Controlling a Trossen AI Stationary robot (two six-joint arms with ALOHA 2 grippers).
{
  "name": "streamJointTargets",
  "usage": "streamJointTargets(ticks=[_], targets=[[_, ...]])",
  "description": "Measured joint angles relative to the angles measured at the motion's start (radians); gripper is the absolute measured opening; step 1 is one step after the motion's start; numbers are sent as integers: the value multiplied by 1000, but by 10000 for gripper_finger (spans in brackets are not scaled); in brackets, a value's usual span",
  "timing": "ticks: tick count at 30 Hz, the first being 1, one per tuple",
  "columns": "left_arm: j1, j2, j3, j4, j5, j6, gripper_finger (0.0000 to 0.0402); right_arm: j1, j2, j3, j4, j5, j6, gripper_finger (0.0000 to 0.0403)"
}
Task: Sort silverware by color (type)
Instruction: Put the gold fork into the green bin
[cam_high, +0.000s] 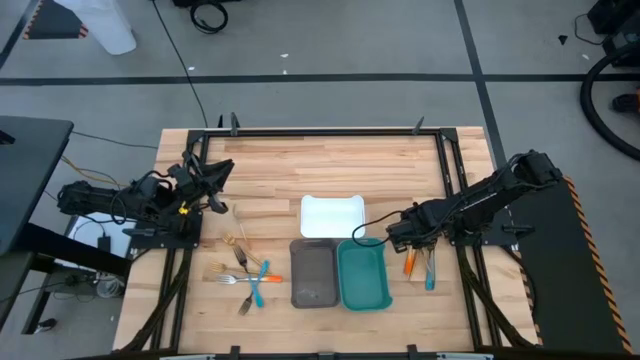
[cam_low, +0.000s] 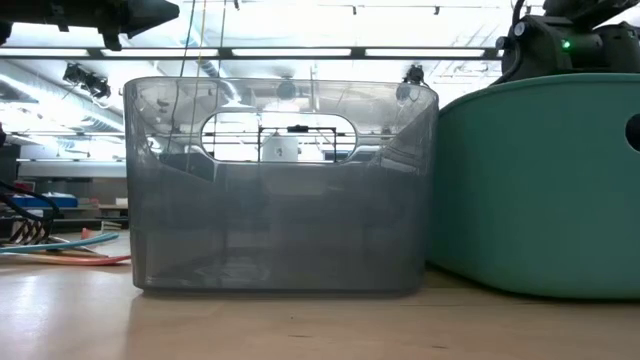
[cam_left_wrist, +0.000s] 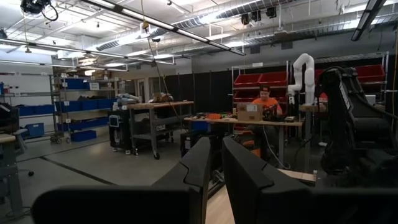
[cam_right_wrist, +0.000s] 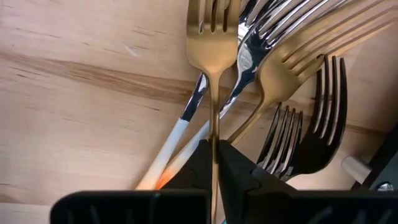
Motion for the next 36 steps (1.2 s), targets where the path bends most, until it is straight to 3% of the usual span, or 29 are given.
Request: streamJointTargets(ticks=[7,19,27,32,36], targets=[[0,0,0,0,0,0,50,-5,-68,22,-23,8,10,14],[0,0,0,-6,0,10,50,-9,-238,68,27,119,29,15],[0,0,0,-8,-12,51,50,13,-299,75,388,147,-100,16],[0,0,0,-8,-15,51,50,47,-254,76,622,109,-206,16],[0,0,0,-8,-16,53,50,90,-177,76,704,91,-233,16]])
